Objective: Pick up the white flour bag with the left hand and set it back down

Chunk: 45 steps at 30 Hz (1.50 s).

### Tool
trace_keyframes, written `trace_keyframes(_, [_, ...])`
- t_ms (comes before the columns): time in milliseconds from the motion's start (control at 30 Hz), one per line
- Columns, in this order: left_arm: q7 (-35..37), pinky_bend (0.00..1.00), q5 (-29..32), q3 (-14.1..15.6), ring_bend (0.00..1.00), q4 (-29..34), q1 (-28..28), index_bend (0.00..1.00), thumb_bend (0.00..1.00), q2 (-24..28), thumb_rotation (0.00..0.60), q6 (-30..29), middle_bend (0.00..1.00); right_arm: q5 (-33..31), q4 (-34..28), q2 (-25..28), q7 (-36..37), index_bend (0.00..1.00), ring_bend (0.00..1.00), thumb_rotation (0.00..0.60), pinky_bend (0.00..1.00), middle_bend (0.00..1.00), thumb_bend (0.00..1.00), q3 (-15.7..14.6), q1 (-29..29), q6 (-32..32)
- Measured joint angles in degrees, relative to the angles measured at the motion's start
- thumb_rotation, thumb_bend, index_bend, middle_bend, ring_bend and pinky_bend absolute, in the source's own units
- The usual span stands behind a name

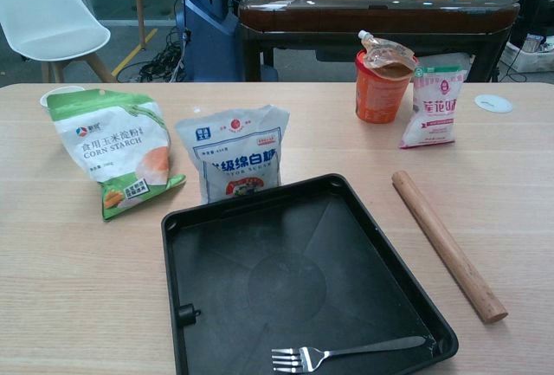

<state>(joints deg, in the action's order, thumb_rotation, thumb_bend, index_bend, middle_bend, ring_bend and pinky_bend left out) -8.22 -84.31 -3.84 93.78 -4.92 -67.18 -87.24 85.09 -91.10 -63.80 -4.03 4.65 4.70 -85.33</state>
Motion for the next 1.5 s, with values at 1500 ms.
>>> trace_keyframes(1500, [29.5,0.23,-4.5,-2.5,0.23,-1.8,-16.4,0.15,0.22,-4.3,0.6,19.4,0.17,-5.2,-7.6,7.7,-2.3,0.22,0.19,0.6,0.16,0.3,0.25,4.3,0.4,-0.9])
